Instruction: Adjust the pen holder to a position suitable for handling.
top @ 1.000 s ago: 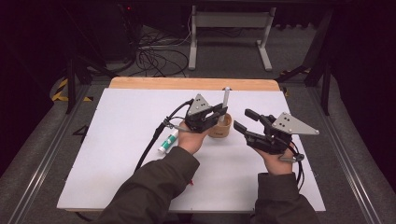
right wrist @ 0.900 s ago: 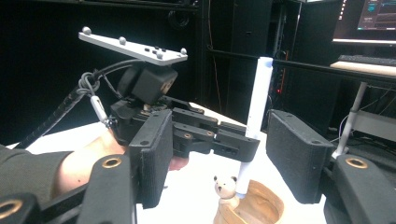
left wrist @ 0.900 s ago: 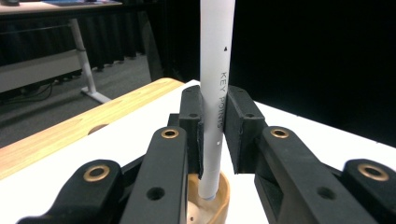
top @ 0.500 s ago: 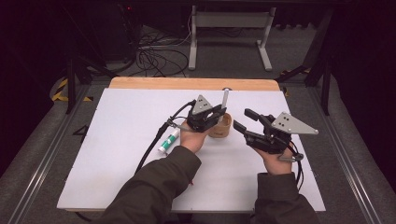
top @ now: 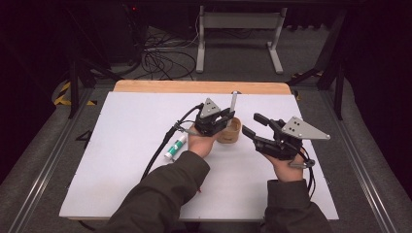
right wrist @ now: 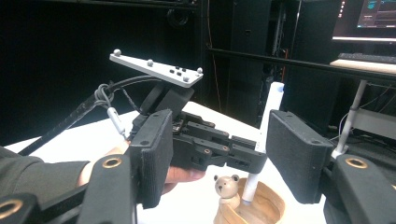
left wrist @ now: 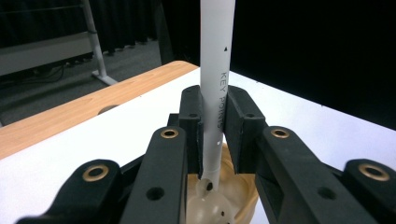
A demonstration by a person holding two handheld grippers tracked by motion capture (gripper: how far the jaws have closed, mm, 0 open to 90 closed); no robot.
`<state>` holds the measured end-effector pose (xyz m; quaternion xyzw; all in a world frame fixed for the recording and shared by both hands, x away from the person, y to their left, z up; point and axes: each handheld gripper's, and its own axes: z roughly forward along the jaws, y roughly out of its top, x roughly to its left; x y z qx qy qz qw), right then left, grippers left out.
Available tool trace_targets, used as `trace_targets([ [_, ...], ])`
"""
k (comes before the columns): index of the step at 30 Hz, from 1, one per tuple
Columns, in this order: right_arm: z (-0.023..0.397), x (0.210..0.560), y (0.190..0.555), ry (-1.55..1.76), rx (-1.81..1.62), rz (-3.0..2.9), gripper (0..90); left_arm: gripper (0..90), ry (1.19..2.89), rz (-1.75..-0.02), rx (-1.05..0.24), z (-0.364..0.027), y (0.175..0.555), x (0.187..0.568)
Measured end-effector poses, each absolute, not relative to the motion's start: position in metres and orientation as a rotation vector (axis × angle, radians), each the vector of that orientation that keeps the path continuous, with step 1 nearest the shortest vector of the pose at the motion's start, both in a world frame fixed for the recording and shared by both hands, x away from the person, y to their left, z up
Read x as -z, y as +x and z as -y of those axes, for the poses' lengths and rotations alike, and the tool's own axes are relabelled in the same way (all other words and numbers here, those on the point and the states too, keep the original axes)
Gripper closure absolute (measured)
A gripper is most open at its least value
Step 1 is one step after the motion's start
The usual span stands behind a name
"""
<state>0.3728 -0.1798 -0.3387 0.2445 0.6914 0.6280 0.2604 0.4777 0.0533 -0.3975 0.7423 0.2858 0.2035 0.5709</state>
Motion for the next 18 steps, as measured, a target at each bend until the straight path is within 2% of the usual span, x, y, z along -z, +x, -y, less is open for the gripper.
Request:
trace_targets([
  [18,0.1805,0.339,0.374,0.665,-1.7,-1.876,42.4,77.6,1.766,-0.712,-0.446,-0.0564,0.4879,0.4058],
])
